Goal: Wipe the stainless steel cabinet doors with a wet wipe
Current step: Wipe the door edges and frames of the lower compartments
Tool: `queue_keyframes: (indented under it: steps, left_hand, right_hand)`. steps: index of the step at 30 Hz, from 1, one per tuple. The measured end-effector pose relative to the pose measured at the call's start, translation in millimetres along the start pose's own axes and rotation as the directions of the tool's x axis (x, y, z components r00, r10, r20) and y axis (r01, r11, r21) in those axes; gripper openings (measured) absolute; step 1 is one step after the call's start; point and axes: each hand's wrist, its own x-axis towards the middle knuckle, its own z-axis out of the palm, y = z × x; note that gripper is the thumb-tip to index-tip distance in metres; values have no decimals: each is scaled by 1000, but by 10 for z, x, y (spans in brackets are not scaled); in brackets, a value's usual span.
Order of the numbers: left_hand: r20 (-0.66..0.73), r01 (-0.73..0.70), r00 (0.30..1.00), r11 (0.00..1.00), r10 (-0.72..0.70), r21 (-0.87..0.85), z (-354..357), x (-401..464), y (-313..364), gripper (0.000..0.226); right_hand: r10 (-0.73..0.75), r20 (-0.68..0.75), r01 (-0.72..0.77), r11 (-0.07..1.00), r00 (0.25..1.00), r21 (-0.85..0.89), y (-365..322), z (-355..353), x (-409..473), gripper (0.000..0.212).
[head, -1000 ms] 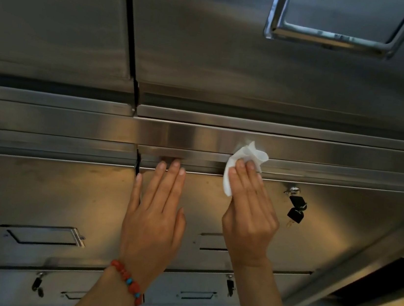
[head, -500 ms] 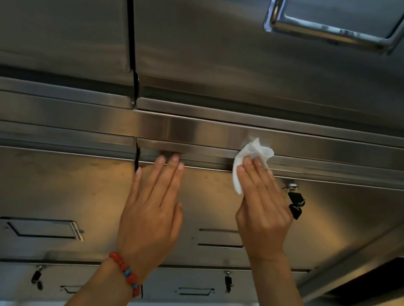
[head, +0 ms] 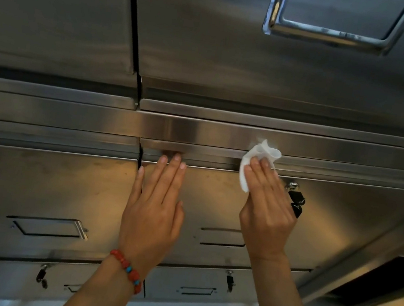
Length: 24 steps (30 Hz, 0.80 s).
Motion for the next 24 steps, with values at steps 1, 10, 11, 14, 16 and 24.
queue_keyframes:
  steps: [1,10,11,14,16,24]
  left_hand:
    - [0,-1,1000,1000,1,1,-2,1,-1,55]
    - [-15,10,1000,1000,-11,-22,10,-2,26,55]
    - [-16,9,1000,1000,-10,-19,9,-2,26,55]
    - [-16,5,1000,1000,-6,-16,9,0,24,56]
    - [-14,6,1000,1000,-6,-19,6,-2,21,56]
    - [-8,9,1000,999,-10,-37,33,-4,13,56]
  right_hand:
    - [32,-15,-32,999,999,-11,-7,-3,-5,29]
    - [-36,16,34,994,999,101,-355,138,82,26]
    - [-51,24,48,994,998,95,-352,133,87,26]
    - [-82,23,80,995,996,65,-245,91,88,26]
    - [-46,-2,46,998,999,42,-161,59,76,28]
    - [-31,25,29,994,999,102,-350,135,89,32]
